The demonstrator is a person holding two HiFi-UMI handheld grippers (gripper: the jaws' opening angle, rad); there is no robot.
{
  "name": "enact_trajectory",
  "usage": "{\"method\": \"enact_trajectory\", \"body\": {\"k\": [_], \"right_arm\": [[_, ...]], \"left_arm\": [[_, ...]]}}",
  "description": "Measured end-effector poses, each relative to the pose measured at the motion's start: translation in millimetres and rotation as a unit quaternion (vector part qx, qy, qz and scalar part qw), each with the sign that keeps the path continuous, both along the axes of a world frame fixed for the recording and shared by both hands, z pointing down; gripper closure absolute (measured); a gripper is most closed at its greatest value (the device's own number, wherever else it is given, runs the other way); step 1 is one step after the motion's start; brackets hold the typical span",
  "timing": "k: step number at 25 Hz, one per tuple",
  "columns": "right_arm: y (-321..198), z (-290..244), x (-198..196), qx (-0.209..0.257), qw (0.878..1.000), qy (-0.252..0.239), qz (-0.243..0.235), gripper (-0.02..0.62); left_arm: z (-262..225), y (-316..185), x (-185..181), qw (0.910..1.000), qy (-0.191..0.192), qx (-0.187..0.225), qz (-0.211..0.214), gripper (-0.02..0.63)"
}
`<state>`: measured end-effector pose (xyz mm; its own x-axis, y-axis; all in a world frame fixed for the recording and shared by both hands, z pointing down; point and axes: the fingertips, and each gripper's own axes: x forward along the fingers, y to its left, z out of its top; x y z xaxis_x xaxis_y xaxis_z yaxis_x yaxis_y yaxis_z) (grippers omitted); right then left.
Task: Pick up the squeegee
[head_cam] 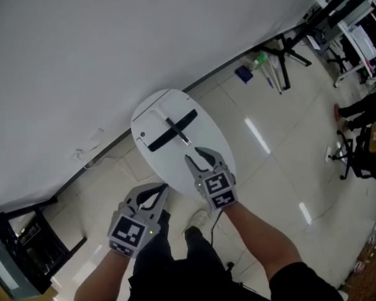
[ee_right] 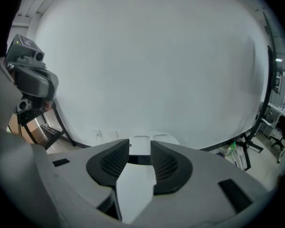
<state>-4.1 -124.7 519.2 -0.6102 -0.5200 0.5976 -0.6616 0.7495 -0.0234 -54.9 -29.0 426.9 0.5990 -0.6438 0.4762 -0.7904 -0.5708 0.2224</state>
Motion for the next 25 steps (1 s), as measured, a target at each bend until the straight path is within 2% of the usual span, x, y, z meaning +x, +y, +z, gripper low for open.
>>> {"method": "enact_trajectory", "body": {"k": [4,12,18,25], "right_arm": [[-43,56,-25,-0.006,1.0,0.019,0.003,0.451],[-100,151,-55,-0.017,0.998,0.064,-0.012,0.451],[-113,191,-61,-0.031,0.995,0.088,-0.026,0.451],[-126,218,-68,-0.044,0.993,0.104,-0.038,0.451]], "left_arm": [[30,-25,-20,0.9999,0.004,-0.013,0.006,0.612],[89,-77,-47,0.9992,0.008,-0.033,-0.023,0.612],[116,-88,-55,0.997,0.023,-0.055,-0.05,0.612],[133,-90,-58,0.9966,0.024,-0.061,-0.05,0.612]]}}
